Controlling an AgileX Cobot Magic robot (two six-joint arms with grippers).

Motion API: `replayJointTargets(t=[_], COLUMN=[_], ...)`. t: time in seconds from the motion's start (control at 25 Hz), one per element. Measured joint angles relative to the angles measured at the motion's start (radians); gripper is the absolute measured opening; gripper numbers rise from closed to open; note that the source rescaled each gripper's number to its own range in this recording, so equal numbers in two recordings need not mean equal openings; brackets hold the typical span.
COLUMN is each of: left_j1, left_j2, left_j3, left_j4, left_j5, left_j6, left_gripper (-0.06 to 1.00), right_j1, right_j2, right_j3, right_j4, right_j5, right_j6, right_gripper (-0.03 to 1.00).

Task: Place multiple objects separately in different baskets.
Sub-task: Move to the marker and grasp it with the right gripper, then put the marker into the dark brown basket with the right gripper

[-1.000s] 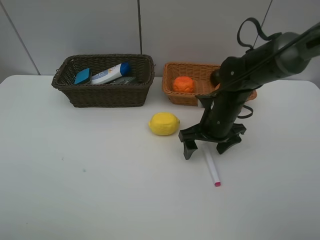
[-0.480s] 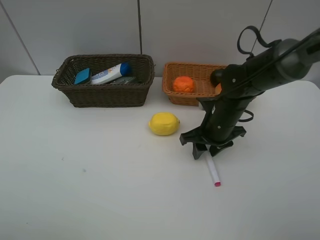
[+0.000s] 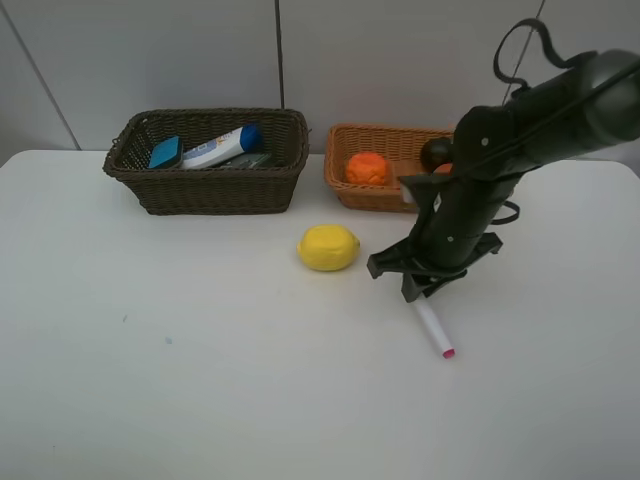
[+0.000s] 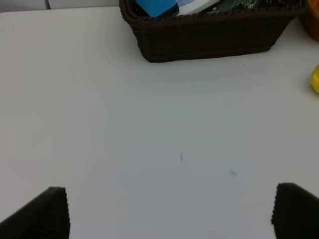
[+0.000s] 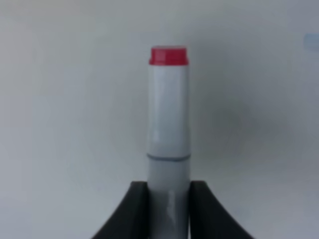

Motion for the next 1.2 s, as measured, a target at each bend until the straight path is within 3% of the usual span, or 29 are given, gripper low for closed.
replayJointTargets(t=[0.2,0.32,0.44,0.64,0.76,0.84,0.96,1.08,1.12,1.2], left_j1=[0.0,0.0,0.0,0.0,0.0,0.0,0.0,0.0,0.0,0.0], left_j2=[0.0,0.0,0.0,0.0,0.0,0.0,0.0,0.0,0.0,0.0], left_j3=[0.0,0.0,0.0,0.0,0.0,0.0,0.0,0.0,0.0,0.0], left_j4=[0.0,0.0,0.0,0.0,0.0,0.0,0.0,0.0,0.0,0.0], left_j5=[0.0,0.0,0.0,0.0,0.0,0.0,-0.001,-0.001,-0.002,-0.002], left_j6=[0.0,0.0,0.0,0.0,0.0,0.0,0.0,0.0,0.0,0.0], left_gripper=[1.0,1.0,1.0,1.0,1.0,1.0,1.0,1.0,1.0,1.0], right_j1=[0.0,0.0,0.0,0.03,0.073,0.097,0.122,0.13,0.13,0.13], right_j2=[-0.093,-0.078,-0.038,0.057,0.14,0.204,0.298,0.377,0.391,0.407], right_j3=[-0.174,-0.324,-0.445,-0.498,-0.502,-0.512,-0.534,-0.56,-0.564,-0.567], right_j4=[-0.024,-0.012,0.048,0.207,0.202,0.166,0.088,0.044,0.042,0.049], right_j5=[0.046,-0.003,-0.184,-0.669,-0.915,-1.031,-1.131,-1.157,-1.153,-1.112], right_j6=[-0.008,-0.039,-0.052,-0.054,-0.064,-0.068,-0.069,-0.069,-0.069,-0.069], right_gripper=[0.0,0.0,0.0,0.0,0.0,0.0,0.0,0.01,0.04,0.22])
